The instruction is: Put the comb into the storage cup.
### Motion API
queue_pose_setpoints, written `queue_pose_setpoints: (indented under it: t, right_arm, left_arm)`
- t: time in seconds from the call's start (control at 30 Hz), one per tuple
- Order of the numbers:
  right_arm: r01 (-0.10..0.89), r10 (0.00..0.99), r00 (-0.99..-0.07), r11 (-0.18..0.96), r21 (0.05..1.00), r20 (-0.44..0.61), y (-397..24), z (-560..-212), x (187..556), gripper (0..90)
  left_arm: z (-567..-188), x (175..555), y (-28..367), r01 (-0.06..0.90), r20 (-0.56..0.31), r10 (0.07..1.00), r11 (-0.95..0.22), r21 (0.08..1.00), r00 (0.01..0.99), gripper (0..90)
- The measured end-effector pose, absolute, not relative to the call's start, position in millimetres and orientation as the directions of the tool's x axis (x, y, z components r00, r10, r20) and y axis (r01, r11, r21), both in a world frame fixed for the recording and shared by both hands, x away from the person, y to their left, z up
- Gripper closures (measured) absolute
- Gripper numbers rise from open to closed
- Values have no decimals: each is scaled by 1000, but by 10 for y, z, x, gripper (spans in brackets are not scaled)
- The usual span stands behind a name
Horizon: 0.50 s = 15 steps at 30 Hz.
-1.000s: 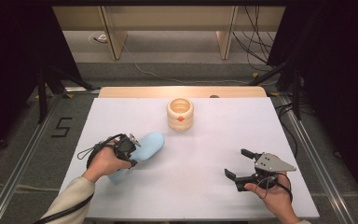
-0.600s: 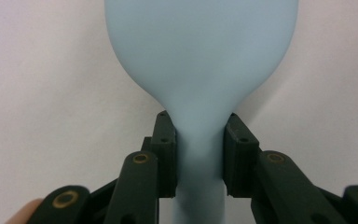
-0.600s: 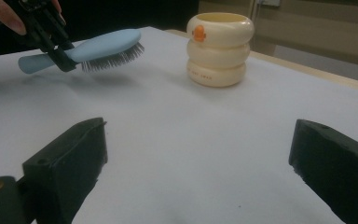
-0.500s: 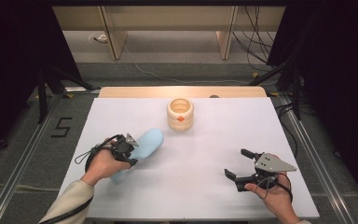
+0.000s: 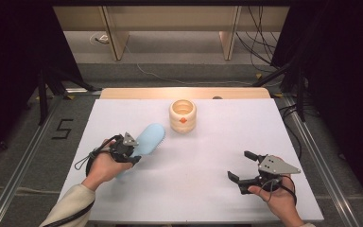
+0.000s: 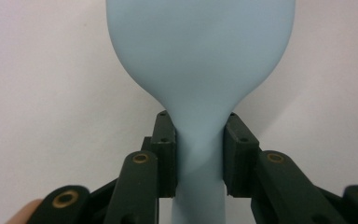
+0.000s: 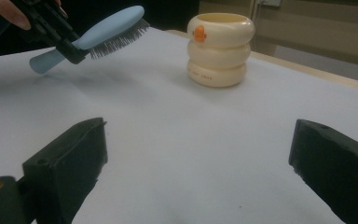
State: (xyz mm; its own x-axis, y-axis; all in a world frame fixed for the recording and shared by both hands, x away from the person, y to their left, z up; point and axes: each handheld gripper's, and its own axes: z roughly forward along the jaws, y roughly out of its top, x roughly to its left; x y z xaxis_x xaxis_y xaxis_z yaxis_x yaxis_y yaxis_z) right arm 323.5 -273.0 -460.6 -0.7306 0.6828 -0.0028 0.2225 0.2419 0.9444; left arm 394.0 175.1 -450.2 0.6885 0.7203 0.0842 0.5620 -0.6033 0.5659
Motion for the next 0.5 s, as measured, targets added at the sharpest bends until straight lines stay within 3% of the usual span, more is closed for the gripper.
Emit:
queue_pose_setpoints:
  t: [0.5]
  right_arm:
    - [223, 682, -731, 243, 944, -3, -2733, -4605, 3235, 51]
  left_arm:
    - [-4476, 3934, 1798, 542, 93, 746, -558, 628, 659, 695]
